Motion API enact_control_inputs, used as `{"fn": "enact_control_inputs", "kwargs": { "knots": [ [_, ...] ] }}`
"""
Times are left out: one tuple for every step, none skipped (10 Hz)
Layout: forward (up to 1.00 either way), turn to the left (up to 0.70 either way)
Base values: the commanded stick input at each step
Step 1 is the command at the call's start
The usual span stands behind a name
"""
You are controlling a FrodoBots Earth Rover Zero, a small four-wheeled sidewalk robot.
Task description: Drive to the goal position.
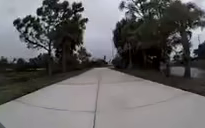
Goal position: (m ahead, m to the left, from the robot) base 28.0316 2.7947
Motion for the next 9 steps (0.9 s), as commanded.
{"fn": "enact_control_inputs", "kwargs": {
  "knots": [
    [0.85,0.00],
    [0.85,0.00],
    [0.85,0.00],
    [0.85,0.00],
    [0.85,0.00],
    [0.85,0.00],
    [0.85,0.00],
    [0.85,0.00],
    [0.85,0.00]
  ]
}}
